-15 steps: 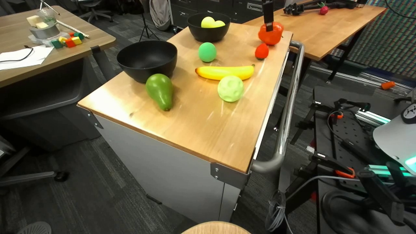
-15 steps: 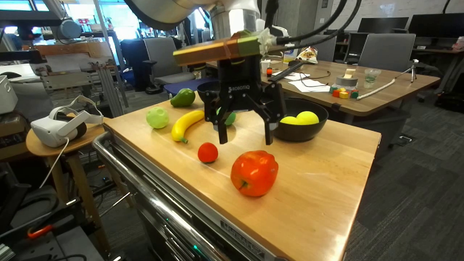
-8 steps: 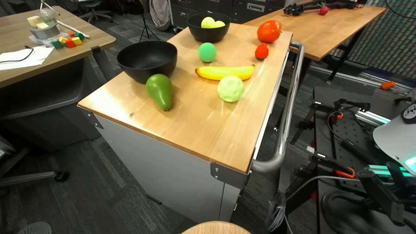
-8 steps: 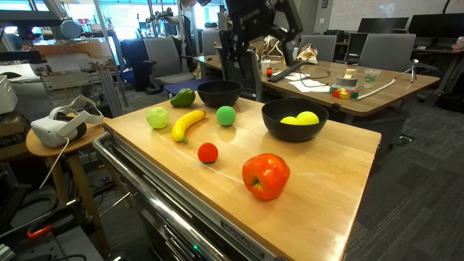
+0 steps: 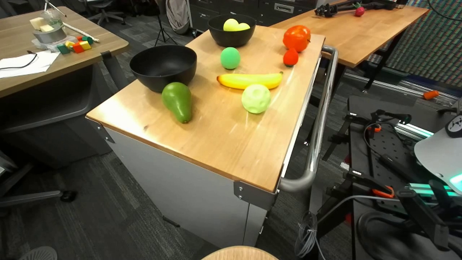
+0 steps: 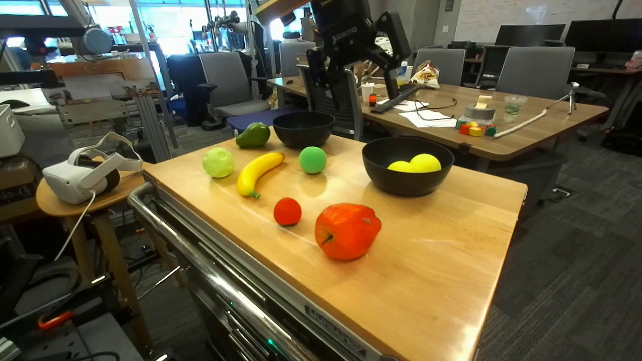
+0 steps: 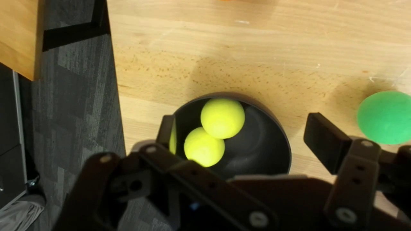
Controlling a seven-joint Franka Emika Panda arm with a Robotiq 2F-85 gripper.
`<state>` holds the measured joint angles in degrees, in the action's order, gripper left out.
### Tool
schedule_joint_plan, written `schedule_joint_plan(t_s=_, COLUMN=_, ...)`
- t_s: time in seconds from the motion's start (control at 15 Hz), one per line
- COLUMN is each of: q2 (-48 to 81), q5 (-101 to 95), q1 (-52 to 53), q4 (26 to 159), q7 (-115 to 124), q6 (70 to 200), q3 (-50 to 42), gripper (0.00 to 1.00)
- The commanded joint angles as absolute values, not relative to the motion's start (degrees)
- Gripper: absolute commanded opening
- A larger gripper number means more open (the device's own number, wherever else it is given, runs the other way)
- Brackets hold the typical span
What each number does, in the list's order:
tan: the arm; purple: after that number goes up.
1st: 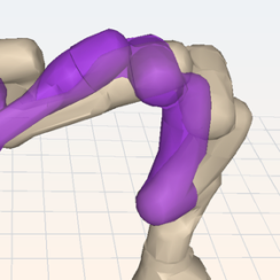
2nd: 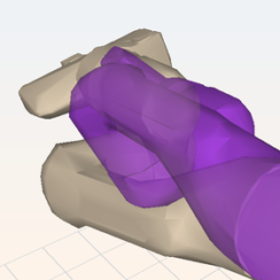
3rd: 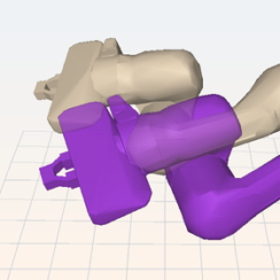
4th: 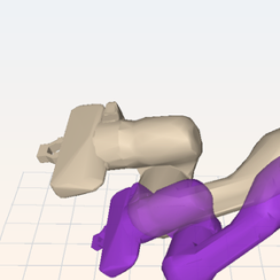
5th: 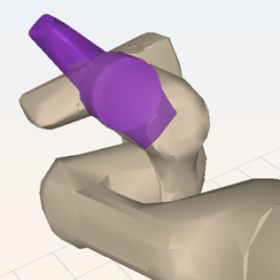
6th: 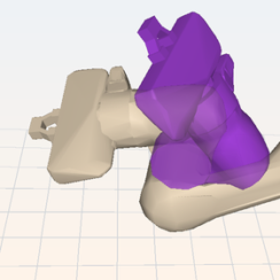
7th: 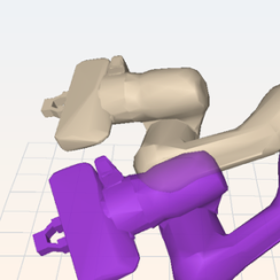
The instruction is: Take the fruits out of the left and right bowl respectively and put them on the table
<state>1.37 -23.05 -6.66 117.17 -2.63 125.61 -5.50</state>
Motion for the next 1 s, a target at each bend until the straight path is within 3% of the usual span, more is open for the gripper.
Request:
schedule_joint_plan(t_s=0.0, q2=9.4, q5=-21.4, q1=-5.5, q4=110.0, q7=-1.9, q6=130.0, q3=-5.0, gripper=1.00)
schedule_joint_plan(t_s=0.47, q2=28.5, q5=-28.8, q1=-3.1, q4=90.9, q7=-2.8, q6=123.0, q3=-6.8, gripper=1.00)
schedule_joint_plan(t_s=0.93, q2=39.5, q5=-29.0, q1=-2.4, q4=77.8, q7=-6.4, q6=117.8, q3=-7.8, gripper=1.00)
